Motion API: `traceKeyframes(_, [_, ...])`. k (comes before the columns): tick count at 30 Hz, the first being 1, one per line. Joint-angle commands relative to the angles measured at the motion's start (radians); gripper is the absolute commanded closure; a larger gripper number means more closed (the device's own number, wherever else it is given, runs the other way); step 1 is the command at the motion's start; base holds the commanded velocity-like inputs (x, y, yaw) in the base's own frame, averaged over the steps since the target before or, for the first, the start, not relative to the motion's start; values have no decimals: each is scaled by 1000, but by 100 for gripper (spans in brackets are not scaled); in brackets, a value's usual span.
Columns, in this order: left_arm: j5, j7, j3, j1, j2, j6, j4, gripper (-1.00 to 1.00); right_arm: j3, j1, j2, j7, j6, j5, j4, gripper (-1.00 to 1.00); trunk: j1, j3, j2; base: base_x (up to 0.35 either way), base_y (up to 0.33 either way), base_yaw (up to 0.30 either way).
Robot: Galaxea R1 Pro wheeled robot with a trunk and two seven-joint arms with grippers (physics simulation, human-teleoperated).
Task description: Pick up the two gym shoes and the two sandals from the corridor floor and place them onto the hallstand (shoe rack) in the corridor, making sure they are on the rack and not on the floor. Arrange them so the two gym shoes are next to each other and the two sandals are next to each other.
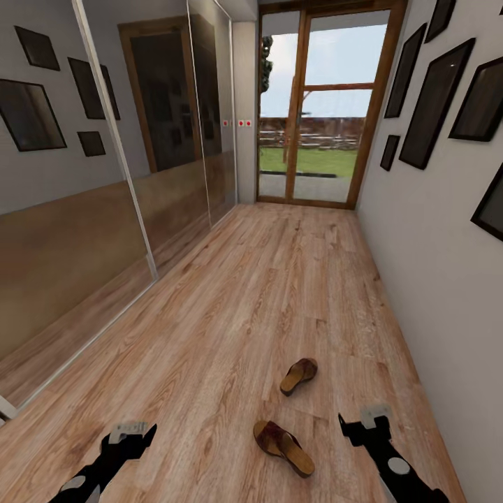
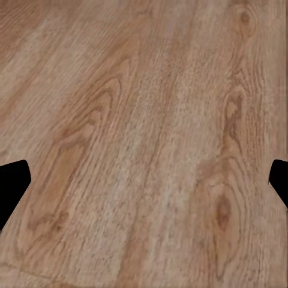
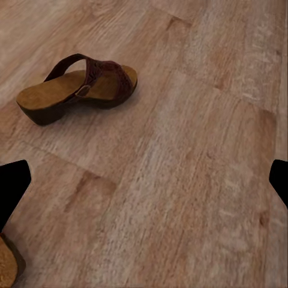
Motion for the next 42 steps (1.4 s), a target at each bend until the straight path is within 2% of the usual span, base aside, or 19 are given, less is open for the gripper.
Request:
traceKeyframes(1, [-12,-5,8,-12,-1,5,0,-100,-7,-1,1,24,24,12,-24,-100,0,-1,0,0,0,0])
traceKeyframes(6, [-42,-5,8,-68,-9,43,0,-100,-4,-1,-2,139,133,17,-123,-100,0,-1,0,0,0,0])
traceKeyframes(10, [-76,-5,8,-111,-18,74,0,-100,-3,-7,-3,207,191,19,-164,-100,0,-1,0,0,0,0])
traceKeyframes(16, [-132,-5,8,-168,-44,128,0,-100,-2,-30,-4,246,229,20,-186,-100,0,-1,0,0,0,0])
traceKeyframes(21, [-162,-5,8,-187,-55,145,0,-100,1,-39,-4,261,239,21,-187,-100,0,-1,0,0,0,0])
traceKeyframes(34, [-170,-5,9,-179,-56,117,2,-100,6,-43,-8,275,241,23,-151,-100,0,-1,0,13,0,0])
traceKeyframes(42, [-173,-5,9,-179,-58,114,10,-100,7,-42,-15,275,240,29,-117,-100,0,-1,0,248,0,0])
